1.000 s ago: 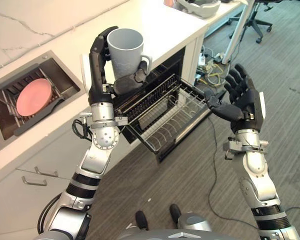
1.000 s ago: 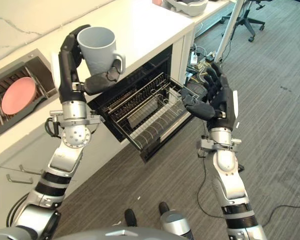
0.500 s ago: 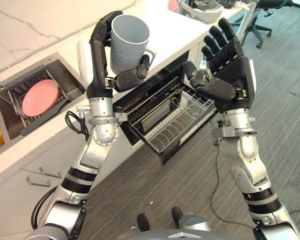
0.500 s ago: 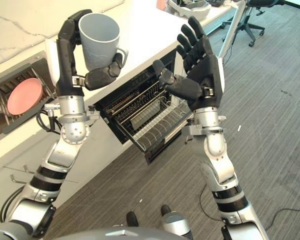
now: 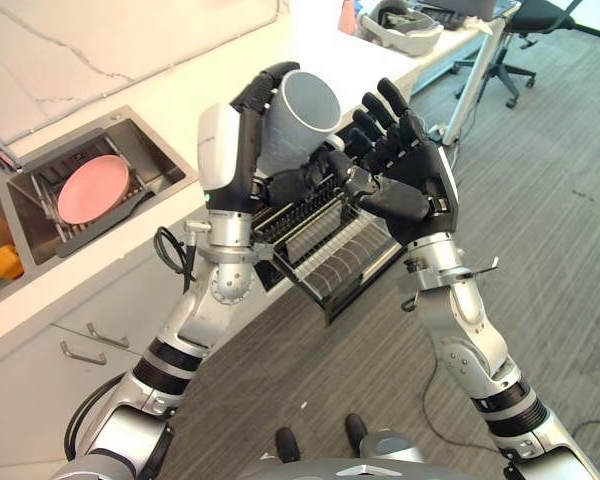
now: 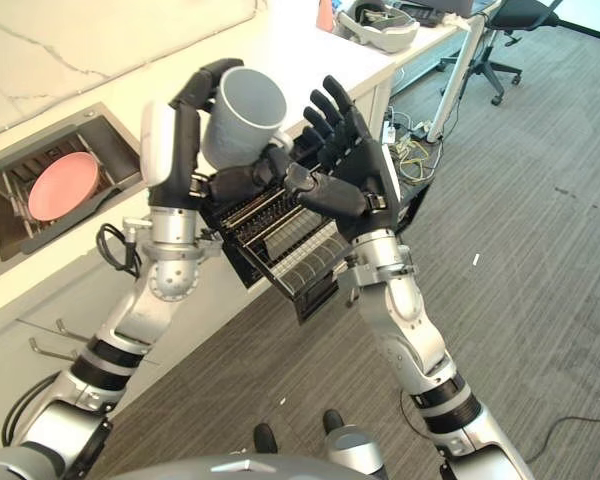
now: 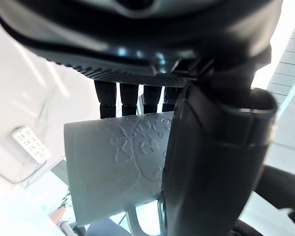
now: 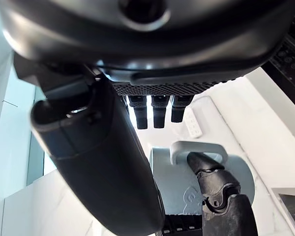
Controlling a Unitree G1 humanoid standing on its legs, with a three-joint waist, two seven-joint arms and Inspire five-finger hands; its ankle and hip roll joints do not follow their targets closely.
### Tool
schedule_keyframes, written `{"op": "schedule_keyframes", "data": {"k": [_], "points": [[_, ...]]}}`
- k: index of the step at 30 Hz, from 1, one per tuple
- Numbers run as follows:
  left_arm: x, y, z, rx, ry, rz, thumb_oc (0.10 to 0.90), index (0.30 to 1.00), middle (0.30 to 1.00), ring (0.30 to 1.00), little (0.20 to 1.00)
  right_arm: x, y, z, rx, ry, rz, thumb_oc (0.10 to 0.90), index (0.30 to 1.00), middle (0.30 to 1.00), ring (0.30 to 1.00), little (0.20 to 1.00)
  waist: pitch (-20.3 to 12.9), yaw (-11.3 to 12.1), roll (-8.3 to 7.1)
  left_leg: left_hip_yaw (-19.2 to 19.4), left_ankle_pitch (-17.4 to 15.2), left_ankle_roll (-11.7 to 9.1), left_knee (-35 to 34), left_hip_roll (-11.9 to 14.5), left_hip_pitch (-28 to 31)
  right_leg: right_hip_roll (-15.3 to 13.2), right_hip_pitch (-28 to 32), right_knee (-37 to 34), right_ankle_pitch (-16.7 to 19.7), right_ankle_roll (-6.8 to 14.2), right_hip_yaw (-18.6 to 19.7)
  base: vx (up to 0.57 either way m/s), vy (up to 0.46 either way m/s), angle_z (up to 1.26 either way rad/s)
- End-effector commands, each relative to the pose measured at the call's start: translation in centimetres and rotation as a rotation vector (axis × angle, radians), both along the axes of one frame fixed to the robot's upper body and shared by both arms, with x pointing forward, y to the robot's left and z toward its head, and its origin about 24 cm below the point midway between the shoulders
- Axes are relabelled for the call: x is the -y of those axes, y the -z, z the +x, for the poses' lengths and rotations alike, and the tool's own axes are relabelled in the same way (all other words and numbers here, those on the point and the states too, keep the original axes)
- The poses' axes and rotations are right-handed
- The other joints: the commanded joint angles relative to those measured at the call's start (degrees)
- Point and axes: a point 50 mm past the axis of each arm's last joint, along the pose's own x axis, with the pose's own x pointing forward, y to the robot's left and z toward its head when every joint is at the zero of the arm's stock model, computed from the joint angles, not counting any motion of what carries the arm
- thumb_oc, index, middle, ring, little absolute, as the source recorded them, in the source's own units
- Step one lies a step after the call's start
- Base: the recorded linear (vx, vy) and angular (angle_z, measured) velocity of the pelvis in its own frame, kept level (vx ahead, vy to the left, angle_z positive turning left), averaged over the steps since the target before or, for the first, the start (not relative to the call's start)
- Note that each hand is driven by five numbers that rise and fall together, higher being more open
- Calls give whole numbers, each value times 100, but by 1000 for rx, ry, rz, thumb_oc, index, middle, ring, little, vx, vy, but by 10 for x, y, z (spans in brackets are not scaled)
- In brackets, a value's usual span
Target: Place the dishes in the dishwasher.
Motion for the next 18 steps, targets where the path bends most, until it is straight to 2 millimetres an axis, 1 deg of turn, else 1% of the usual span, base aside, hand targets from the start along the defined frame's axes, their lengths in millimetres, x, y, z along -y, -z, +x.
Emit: {"op": "schedule_keyframes", "data": {"k": [1, 3, 4, 5, 7, 8, 9, 10, 12, 15, 18], "points": [[12, -29, -3, 167, 54, 22, 400, 300, 300, 300, 300, -13, -37, -7, 184, -53, 114, 800, 900, 900, 900, 900, -645, 139, -297, 233, -679, -424, 43, 233, 470, -502, 34, 64, -516, 625, -176, -20, -17, 5], [19, -24, -5, 150, 73, 35, 400, 300, 300, 300, 300, -20, -31, -5, 124, -78, 171, 800, 900, 900, 900, 900, -622, 171, -315, 219, -602, -426, 43, 246, 432, -493, 8, 64, -458, 605, -212, -56, -26, 6], [19, -24, -5, 150, 73, 35, 400, 300, 300, 300, 300, -20, -31, -5, 124, -78, 172, 800, 900, 900, 900, 900, -623, 170, -316, 217, -602, -426, 43, 246, 432, -494, 8, 64, -459, 605, -214, -18, -13, 6], [27, -20, -5, 134, 85, 65, 400, 300, 300, 300, 300, -26, -26, -6, 71, -114, 221, 800, 900, 900, 900, 900, -622, 187, -308, 193, -664, -421, 43, 236, 451, -499, 45, 64, -521, 613, -232, 26, 1, 5], [27, -20, -5, 134, 85, 66, 400, 300, 300, 300, 300, -26, -26, -6, 70, -114, 222, 800, 900, 900, 900, 900, -622, 185, -312, 188, -664, -421, 43, 235, 453, -500, 49, 64, -523, 613, -237, 9, 0, 5], [30, -18, -6, 134, 90, 86, 400, 300, 300, 300, 300, -32, -25, -8, 48, -159, 253, 800, 900, 900, 900, 900, -615, 200, -312, 174, -659, -422, 43, 233, 446, -500, 50, 64, -526, 615, -248, -9, -1, 7], [30, -18, -6, 134, 90, 86, 400, 300, 300, 300, 300, -32, -25, -8, 48, -159, 253, 800, 900, 900, 900, 900, -615, 200, -312, 174, -659, -422, 43, 233, 446, -500, 50, 64, -526, 615, -248, -33, -10, 11], [37, -14, -7, 127, 108, 129, 400, 300, 300, 300, 300, -46, -22, -10, 0, -243, 286, 800, 900, 900, 900, 900, -597, 247, -318, 145, -641, -424, 43, 228, 425, -508, 50, 64, -527, 613, -266, -40, -19, 6], [38, -13, -9, 128, 108, 145, 400, 300, 300, 300, 300, -46, -24, -10, 5, -247, 270, 800, 900, 900, 900, 900, -586, 271, -316, 131, -625, -424, 43, 226, 405, -511, 32, 64, -520, 614, -280, -33, -19, 6], [42, -8, -11, 117, 129, 175, 400, 300, 300, 300, 300, -53, -17, -9, -52, -273, 281, 800, 900, 900, 900, 900, -578, 310, -304, 109, -592, -438, 43, 224, 363, -525, 11, 64, -512, 625, -322, -19, -15, 6], [44, -5, -12, 104, 137, 192, 400, 300, 300, 300, 300, -58, -16, -9, -74, -298, 288, 800, 900, 900, 900, 900, -560, 322, -303, 99, -516, -445, 43, 227, 317, -530, -22, 64, -452, 620, -348, -41, -7, 4]]}}
